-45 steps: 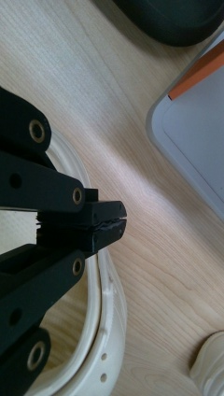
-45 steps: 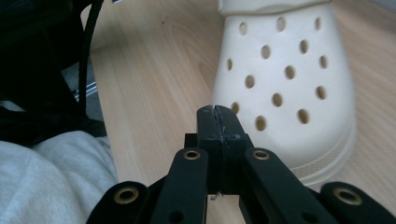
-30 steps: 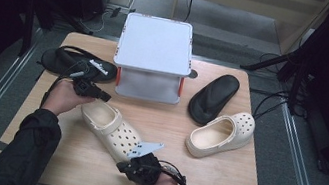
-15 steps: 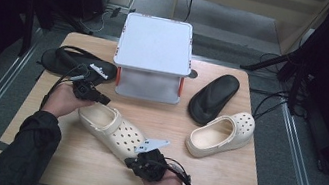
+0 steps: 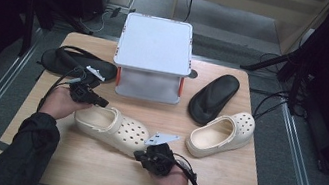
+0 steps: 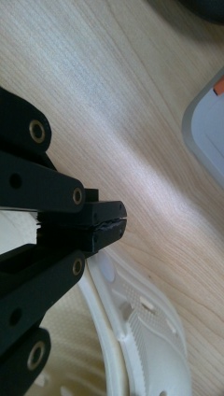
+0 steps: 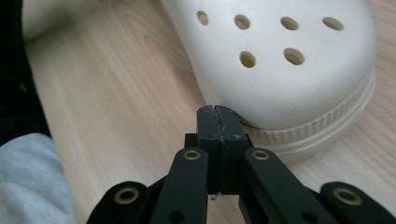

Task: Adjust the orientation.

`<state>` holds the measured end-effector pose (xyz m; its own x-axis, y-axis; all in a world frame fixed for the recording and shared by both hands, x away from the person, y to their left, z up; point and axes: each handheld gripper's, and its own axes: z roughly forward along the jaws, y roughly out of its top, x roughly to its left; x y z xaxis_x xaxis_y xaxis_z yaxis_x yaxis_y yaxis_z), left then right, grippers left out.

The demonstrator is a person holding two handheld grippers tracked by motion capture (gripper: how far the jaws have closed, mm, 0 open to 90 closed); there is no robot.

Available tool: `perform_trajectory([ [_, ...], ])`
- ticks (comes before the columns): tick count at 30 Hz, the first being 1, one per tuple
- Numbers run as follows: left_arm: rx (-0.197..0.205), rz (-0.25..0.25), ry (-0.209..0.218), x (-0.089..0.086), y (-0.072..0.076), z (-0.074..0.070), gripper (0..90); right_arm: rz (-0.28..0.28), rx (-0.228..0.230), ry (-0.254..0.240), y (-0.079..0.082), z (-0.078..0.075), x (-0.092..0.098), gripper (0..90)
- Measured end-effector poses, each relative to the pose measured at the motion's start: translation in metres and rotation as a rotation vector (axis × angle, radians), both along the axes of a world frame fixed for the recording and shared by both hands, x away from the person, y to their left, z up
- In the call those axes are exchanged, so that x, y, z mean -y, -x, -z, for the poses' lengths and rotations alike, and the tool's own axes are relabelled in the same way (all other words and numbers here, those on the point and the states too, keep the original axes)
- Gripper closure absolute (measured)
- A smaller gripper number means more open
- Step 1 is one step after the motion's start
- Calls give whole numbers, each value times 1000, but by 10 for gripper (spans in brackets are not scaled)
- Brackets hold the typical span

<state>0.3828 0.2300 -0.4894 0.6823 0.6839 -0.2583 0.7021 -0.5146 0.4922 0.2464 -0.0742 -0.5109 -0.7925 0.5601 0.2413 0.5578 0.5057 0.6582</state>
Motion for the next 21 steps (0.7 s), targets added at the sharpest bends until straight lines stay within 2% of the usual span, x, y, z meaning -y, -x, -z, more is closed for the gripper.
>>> perform_trajectory([
  [2, -5, 10, -3, 0, 0, 0, 900, 19, 4, 0, -3, 0, 2, 900],
  [7, -8, -15, 8, 0, 2, 1, 900, 34, 5, -5, -8, 0, 4, 900],
  [16, -17, -24, 11, -4, 11, 1, 900, 87, -12, -21, -22, 1, 13, 900],
  [21, -22, -31, 16, -4, 15, 2, 900, 111, -9, -11, -30, 0, 16, 900],
])
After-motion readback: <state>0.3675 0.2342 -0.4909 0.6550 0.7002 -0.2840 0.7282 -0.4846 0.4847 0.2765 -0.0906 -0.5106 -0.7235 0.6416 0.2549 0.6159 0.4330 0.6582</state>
